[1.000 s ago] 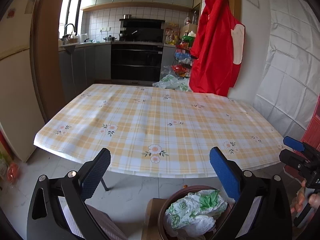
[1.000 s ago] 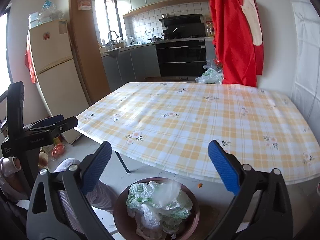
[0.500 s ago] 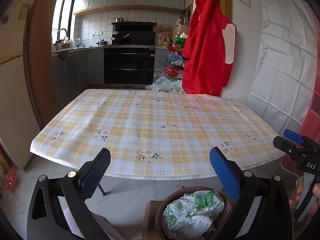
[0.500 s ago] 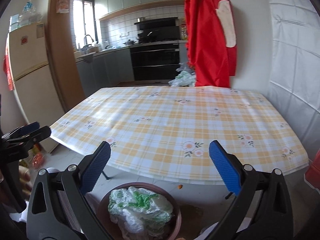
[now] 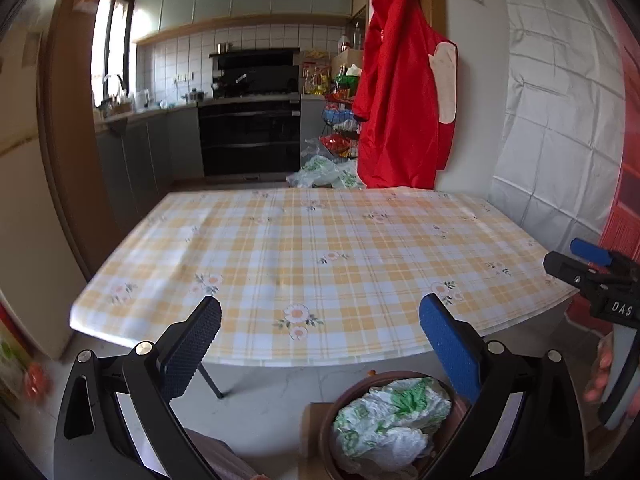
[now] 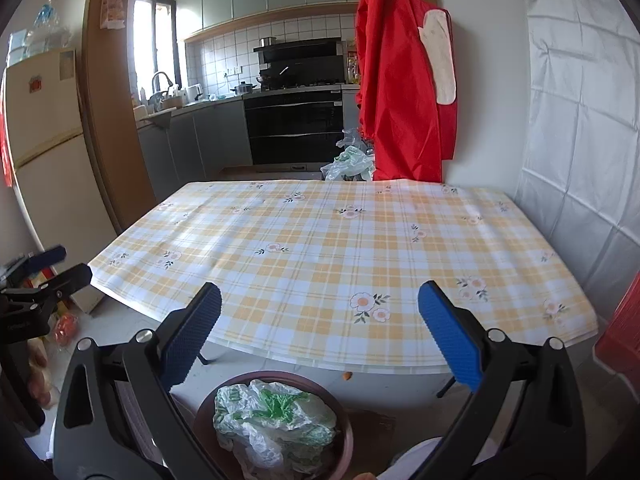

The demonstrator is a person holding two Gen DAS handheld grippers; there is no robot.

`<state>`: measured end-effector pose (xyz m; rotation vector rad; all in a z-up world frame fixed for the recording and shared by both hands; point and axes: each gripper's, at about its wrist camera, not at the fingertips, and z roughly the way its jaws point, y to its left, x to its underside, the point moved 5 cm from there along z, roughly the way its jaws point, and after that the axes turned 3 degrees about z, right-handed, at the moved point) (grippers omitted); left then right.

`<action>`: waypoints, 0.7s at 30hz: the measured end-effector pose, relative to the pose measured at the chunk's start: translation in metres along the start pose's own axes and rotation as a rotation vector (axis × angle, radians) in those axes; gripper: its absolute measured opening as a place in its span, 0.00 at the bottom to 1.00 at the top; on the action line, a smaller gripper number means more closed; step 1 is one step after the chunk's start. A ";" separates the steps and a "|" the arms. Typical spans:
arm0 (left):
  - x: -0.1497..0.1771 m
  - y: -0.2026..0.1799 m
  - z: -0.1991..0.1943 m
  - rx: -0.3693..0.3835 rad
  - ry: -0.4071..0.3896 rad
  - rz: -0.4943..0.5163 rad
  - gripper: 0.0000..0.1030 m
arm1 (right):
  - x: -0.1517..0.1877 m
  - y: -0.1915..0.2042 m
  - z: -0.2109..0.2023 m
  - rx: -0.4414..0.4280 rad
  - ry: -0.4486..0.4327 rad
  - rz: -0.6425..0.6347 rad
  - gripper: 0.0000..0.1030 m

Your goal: Collect trash

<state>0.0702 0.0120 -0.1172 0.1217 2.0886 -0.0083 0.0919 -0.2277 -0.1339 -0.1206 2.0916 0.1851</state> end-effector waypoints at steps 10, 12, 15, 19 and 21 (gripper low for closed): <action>-0.042 -0.004 -0.031 -0.043 -0.085 0.066 0.94 | -0.033 0.008 -0.030 0.030 -0.054 -0.045 0.94; -0.047 -0.004 -0.036 -0.030 -0.088 0.067 0.94 | -0.038 0.008 -0.035 0.036 -0.066 -0.043 0.94; -0.052 -0.004 -0.040 -0.007 -0.092 0.056 0.94 | -0.041 0.008 -0.039 0.039 -0.072 -0.040 0.94; -0.053 -0.006 -0.042 -0.016 -0.096 0.062 0.94 | -0.042 0.008 -0.040 0.042 -0.070 -0.039 0.94; -0.052 -0.008 -0.042 -0.024 -0.097 0.073 0.94 | -0.042 0.008 -0.040 0.044 -0.070 -0.039 0.94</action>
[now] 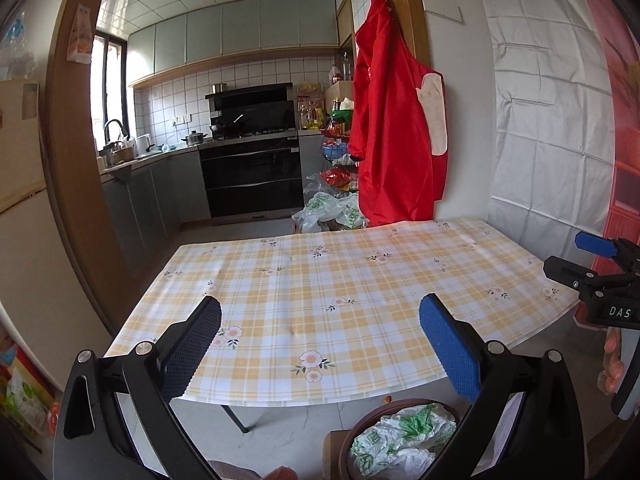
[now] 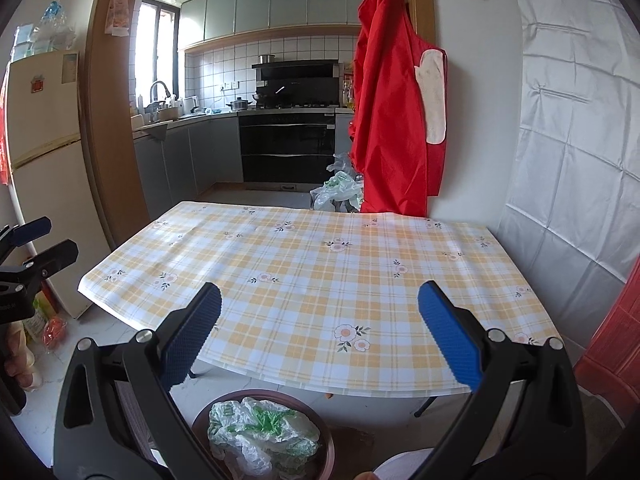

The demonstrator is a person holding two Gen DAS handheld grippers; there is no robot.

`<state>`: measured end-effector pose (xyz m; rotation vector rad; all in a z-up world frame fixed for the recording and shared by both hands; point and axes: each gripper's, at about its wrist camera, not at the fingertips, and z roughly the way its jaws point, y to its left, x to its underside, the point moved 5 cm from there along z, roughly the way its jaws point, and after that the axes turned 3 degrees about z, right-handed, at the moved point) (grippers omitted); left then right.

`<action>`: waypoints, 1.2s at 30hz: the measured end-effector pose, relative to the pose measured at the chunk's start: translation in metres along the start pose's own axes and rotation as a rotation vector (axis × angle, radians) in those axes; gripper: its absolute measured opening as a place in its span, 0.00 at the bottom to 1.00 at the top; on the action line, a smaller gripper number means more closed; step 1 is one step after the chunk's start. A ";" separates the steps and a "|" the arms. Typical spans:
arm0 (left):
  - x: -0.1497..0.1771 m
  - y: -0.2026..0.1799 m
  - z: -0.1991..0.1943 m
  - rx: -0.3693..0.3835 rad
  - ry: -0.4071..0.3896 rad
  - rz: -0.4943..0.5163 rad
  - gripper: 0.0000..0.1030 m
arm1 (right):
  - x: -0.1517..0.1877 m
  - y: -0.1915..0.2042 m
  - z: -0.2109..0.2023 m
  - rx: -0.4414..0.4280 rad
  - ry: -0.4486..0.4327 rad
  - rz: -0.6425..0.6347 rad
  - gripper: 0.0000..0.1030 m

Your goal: Collect trash

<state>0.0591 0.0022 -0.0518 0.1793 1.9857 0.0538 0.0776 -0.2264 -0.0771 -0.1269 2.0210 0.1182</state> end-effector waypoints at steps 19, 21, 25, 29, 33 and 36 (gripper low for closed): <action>0.003 -0.005 0.002 0.000 0.016 0.041 0.94 | 0.002 0.001 0.002 0.021 0.012 -0.011 0.94; 0.003 -0.005 0.001 0.001 0.017 0.040 0.94 | 0.003 0.001 0.002 0.024 0.015 -0.013 0.94; 0.005 -0.004 0.001 0.010 0.021 0.040 0.94 | 0.004 0.000 0.004 0.029 0.019 -0.018 0.94; 0.006 -0.004 0.001 0.002 0.020 0.050 0.94 | 0.005 0.001 0.005 0.031 0.020 -0.023 0.94; 0.007 -0.007 0.000 -0.005 0.015 0.064 0.94 | 0.006 0.002 0.006 0.028 0.024 -0.025 0.94; 0.007 -0.007 0.000 0.000 0.018 0.059 0.94 | 0.006 0.001 0.007 0.027 0.027 -0.026 0.94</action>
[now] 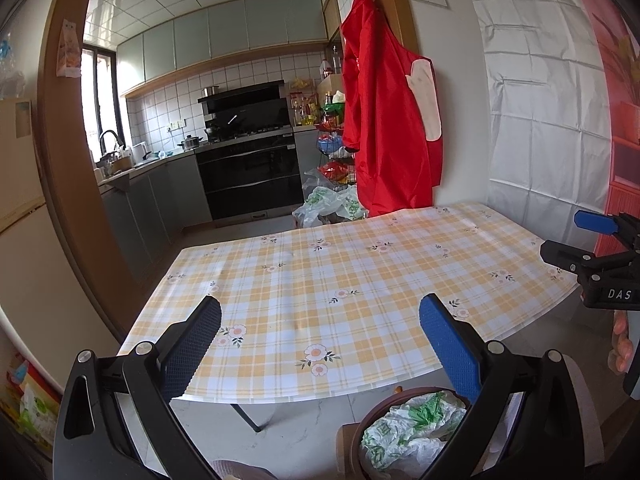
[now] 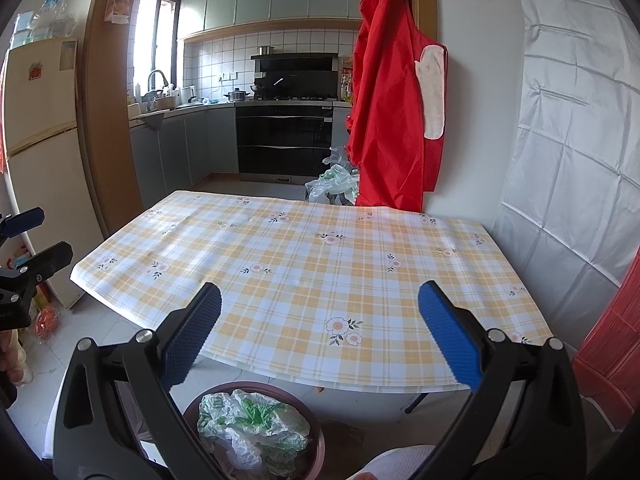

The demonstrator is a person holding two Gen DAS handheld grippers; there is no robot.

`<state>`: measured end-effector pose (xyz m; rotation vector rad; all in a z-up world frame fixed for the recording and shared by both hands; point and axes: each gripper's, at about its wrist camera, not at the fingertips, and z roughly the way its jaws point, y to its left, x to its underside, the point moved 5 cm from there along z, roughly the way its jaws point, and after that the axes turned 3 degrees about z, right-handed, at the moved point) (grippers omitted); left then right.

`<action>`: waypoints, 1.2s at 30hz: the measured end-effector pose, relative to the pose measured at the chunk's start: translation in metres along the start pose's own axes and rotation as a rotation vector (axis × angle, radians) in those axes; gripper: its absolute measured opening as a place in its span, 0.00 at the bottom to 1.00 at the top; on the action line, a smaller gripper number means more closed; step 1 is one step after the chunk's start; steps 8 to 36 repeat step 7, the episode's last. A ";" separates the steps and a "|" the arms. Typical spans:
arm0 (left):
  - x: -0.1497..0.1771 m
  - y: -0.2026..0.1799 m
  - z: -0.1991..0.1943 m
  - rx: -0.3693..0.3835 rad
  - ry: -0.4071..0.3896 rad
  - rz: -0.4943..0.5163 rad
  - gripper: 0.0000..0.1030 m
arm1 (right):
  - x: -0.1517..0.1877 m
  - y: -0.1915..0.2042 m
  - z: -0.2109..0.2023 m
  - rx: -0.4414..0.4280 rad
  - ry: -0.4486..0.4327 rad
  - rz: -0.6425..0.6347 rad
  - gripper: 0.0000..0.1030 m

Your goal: Collect trash

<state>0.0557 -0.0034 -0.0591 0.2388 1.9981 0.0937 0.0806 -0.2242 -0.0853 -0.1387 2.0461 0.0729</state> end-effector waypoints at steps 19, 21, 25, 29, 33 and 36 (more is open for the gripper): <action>0.001 0.003 0.001 -0.005 0.012 -0.011 0.94 | 0.000 0.000 0.000 0.001 0.002 -0.002 0.94; 0.001 0.003 0.001 -0.005 0.012 -0.011 0.94 | 0.000 0.000 0.000 0.001 0.002 -0.002 0.94; 0.001 0.003 0.001 -0.005 0.012 -0.011 0.94 | 0.000 0.000 0.000 0.001 0.002 -0.002 0.94; 0.001 0.003 0.001 -0.005 0.012 -0.011 0.94 | 0.000 0.000 0.000 0.001 0.002 -0.002 0.94; 0.001 0.003 0.001 -0.005 0.012 -0.011 0.94 | 0.000 0.000 0.000 0.001 0.002 -0.002 0.94; 0.001 0.003 0.001 -0.005 0.012 -0.011 0.94 | 0.000 0.000 0.000 0.001 0.002 -0.002 0.94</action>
